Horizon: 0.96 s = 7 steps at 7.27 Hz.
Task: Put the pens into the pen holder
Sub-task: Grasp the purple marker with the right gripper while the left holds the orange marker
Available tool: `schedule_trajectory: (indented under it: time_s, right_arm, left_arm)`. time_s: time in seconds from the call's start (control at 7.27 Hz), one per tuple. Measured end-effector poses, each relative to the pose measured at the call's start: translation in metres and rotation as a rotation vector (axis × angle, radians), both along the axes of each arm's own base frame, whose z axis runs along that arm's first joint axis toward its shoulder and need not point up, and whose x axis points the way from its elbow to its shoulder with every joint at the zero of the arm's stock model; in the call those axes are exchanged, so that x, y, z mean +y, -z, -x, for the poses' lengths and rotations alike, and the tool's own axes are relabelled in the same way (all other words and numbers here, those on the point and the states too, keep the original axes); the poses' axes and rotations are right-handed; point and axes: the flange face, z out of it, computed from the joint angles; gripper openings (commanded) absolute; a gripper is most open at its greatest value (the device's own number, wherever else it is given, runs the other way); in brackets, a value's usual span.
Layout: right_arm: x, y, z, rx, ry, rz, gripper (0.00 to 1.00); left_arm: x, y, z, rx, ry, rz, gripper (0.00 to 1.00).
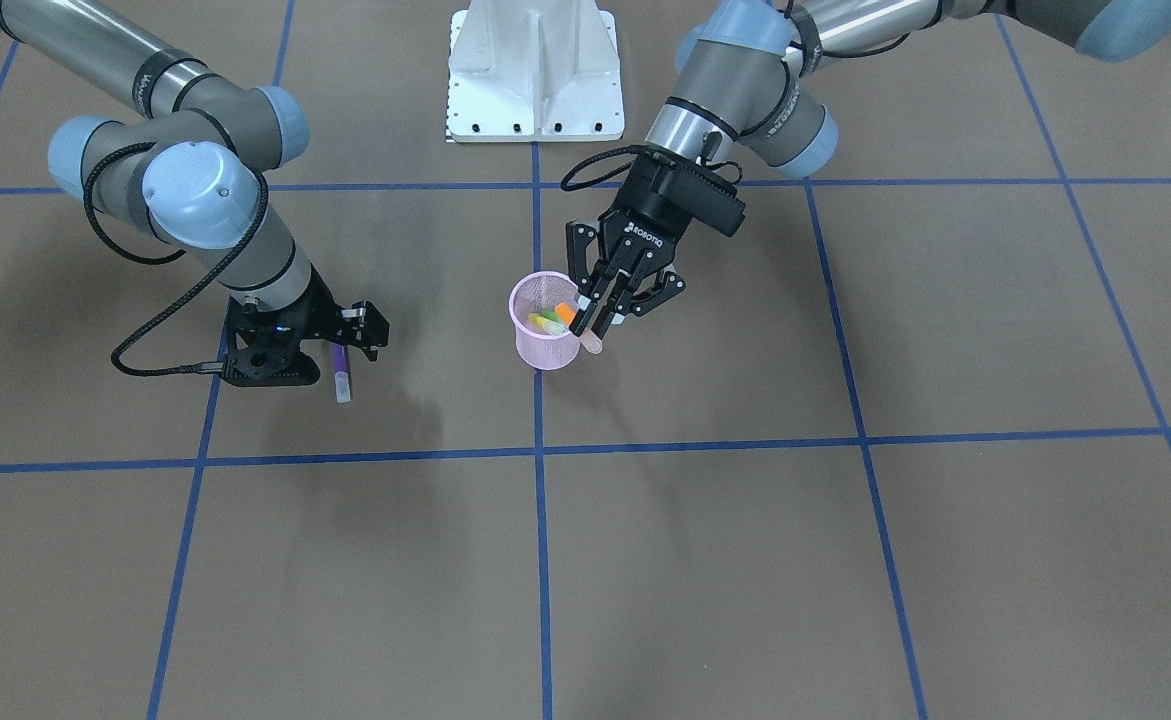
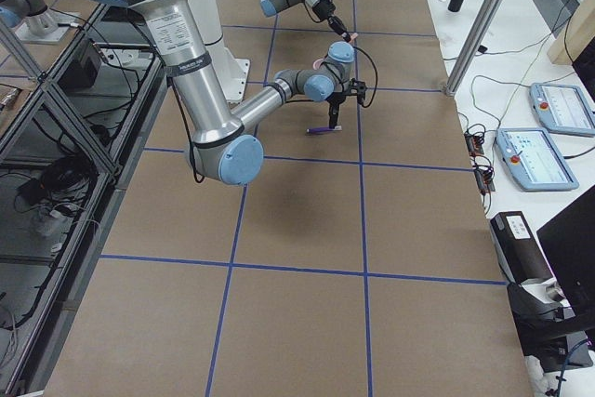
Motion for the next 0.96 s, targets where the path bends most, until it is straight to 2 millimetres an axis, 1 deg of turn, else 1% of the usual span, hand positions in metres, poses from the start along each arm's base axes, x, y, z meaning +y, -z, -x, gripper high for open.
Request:
schedule_trajectory:
  time_s: [0.14,0.28,0.55,0.83,0.96]
  right_arm:
    - [-0.001,-0.007,0.003,0.011,0.010,0.001,0.90]
    - [-0.001,-0.012,0.005,0.018,0.019,-0.002,0.89]
    - [0.001,-0.018,0.011,0.027,0.033,0.000,0.82]
    - [0.005,-0.022,0.017,0.033,0.058,-0.008,0.66]
    - [0.006,-0.025,0.018,0.036,0.067,-0.013,0.60]
  left_arm:
    - [-0.001,-0.002,-0.001,-0.004,0.000,0.001,0.00]
    - [-0.001,-0.002,-0.002,-0.005,-0.001,0.001,0.00]
    - [-0.001,-0.003,-0.003,-0.008,-0.002,0.002,0.00]
    - [-0.002,-0.005,-0.004,-0.012,-0.002,0.004,0.00]
    - [-0.002,-0.006,-0.004,-0.013,-0.002,0.005,0.00]
